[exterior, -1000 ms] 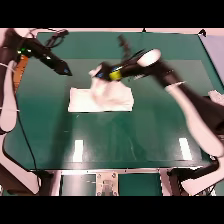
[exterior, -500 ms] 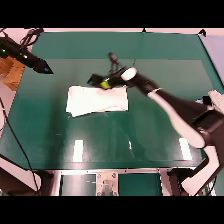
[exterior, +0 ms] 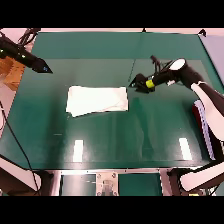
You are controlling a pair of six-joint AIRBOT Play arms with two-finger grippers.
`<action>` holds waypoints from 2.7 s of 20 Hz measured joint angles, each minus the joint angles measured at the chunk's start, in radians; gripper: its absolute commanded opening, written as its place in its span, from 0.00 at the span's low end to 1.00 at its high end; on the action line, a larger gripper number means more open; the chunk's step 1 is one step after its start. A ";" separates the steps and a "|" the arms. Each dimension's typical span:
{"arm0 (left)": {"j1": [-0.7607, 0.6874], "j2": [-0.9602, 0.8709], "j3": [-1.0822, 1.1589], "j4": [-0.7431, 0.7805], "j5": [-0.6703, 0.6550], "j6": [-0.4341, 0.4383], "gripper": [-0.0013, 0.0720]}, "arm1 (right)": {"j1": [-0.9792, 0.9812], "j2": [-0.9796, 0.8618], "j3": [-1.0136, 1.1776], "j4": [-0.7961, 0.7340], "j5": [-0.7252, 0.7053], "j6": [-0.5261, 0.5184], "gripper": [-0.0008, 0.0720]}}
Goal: Fold the shirts.
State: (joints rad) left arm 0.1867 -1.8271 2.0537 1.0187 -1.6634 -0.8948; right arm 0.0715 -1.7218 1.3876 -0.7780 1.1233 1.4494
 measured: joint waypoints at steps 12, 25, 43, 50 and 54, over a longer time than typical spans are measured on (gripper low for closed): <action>0.002 0.000 -0.024 0.227 0.039 -0.472 0.05 | 0.164 -0.176 0.018 0.295 -0.082 -0.148 0.03; -0.018 0.016 -0.100 0.333 -0.031 -0.558 0.05 | -0.405 0.208 0.304 0.235 0.101 -0.045 0.03; -0.225 0.026 -0.101 0.322 0.003 -0.548 0.05 | -1.310 0.434 0.292 -0.394 0.629 0.294 0.03; -0.230 0.026 -0.101 0.313 0.003 -0.519 0.05 | -1.329 0.472 0.077 -0.743 0.700 0.330 0.23; -0.229 0.026 -0.101 0.313 0.008 -0.510 0.05 | -1.330 0.459 -0.067 -0.819 0.686 0.341 0.81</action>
State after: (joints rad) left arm -0.0425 -1.8015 1.9530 1.3315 -1.6550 -1.4044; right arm -1.2583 -1.2633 1.3209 -1.5967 1.8095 1.7901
